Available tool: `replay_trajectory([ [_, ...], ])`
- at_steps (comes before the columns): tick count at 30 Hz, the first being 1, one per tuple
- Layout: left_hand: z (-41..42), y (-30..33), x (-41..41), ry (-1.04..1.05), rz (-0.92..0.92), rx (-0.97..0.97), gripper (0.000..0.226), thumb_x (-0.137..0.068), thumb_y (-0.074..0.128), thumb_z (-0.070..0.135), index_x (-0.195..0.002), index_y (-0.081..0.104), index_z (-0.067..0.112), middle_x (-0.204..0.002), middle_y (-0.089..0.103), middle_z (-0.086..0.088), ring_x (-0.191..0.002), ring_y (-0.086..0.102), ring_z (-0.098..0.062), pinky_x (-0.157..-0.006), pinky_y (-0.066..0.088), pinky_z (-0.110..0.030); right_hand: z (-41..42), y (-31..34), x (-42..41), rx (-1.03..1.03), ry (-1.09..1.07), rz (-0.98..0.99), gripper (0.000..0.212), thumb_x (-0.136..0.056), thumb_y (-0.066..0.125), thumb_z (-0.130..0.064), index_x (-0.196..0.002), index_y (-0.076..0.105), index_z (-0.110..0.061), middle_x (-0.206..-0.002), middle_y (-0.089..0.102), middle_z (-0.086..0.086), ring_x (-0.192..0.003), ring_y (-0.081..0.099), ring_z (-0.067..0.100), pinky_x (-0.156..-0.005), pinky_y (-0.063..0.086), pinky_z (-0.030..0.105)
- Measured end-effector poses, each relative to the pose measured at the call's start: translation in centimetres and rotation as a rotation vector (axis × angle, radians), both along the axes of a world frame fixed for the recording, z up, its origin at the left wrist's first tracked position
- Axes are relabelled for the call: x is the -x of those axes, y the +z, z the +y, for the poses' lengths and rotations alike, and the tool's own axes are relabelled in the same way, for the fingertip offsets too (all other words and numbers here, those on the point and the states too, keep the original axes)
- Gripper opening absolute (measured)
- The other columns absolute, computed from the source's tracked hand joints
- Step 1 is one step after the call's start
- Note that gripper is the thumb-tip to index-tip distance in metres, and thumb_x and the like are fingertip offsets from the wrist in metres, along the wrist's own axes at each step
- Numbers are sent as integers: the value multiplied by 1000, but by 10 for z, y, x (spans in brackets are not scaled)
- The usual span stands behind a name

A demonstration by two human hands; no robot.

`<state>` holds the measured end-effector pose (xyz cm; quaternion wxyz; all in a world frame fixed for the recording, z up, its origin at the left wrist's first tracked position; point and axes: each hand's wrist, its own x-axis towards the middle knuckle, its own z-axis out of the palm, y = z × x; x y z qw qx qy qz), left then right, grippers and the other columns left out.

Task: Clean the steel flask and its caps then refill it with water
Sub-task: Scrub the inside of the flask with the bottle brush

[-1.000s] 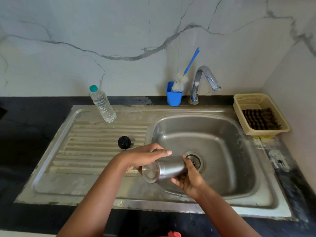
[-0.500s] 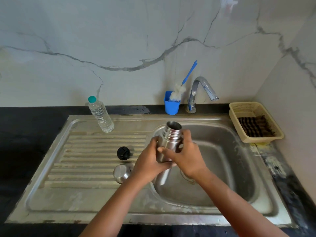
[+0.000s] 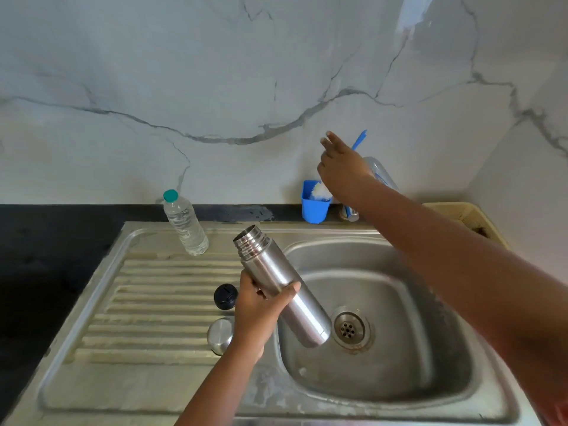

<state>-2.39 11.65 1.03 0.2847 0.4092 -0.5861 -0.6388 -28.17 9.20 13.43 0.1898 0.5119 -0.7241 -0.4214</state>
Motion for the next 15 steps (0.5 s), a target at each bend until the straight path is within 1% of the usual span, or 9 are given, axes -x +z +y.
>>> replay_trajectory([
  [2,-3,-1,0,-6,2,-15,54,-73,85,10,-112,55,32,-100,69,2,-82,68,0,-74,53,-24,-13,-7,7,-71,-95,-50,24,-97,51,-26,-117,64,-21,-111,65,0,-130,47,26,-119,-8,52],
  [3,-4,-2,-1,-11,-4,-19,55,-72,86,11,-113,55,32,-100,69,2,-82,68,0,-77,54,-27,-18,-10,9,-83,-131,-83,18,-96,52,-25,-107,66,-22,-96,64,-4,-120,54,22,-120,-6,53],
  [4,-6,-3,-2,-16,-10,-21,56,-72,86,12,-114,55,31,-100,69,1,-83,68,-1,-78,54,-30,-22,-13,11,-91,-153,-88,15,-95,53,-25,-102,66,-22,-89,62,-5,-114,56,20,-120,-3,53],
  [5,-7,-5,-2,-18,-14,-20,57,-71,87,12,-115,56,30,-100,69,1,-84,68,-3,-78,55,-31,-25,-15,13,-85,-158,-87,12,-95,54,-25,-98,65,-21,-89,62,-4,-111,57,20,-120,2,53],
  [7,-10,-8,-3,-17,-23,-15,59,-70,87,12,-117,56,29,-99,69,0,-84,68,-4,-75,53,-30,-30,-17,15,-66,-129,-93,6,-94,58,-23,-93,59,-18,-93,62,-3,-106,58,20,-114,23,46],
  [9,-12,-8,-4,-10,-27,-13,59,-70,87,12,-118,56,28,-97,69,0,-81,68,-3,-70,51,-25,-32,-14,15,-38,-126,-159,6,-93,59,-15,-89,54,-15,-81,54,-2,-92,57,17,-92,37,34],
  [10,-13,-9,-4,-7,-28,-14,58,-71,86,12,-117,56,27,-95,68,0,-79,68,-2,-66,49,-23,-33,-12,15,-18,-135,-214,9,-91,60,-10,-86,54,-14,-75,48,-1,-80,54,15,-82,37,30],
  [12,-13,-10,-5,-12,-29,-21,56,-72,86,12,-117,55,28,-94,68,0,-77,67,-1,-63,48,-20,-31,-4,14,37,-161,-276,16,-89,61,-3,-77,53,-11,-71,44,-1,-62,43,12,-73,35,28],
  [15,-13,-13,-5,-10,-20,-40,56,-72,86,14,-117,56,30,-97,69,-2,-80,68,-2,-66,51,-23,-22,11,10,154,-207,-297,20,-87,62,-1,-73,50,-11,-71,45,0,-58,40,13,-70,37,28],
])
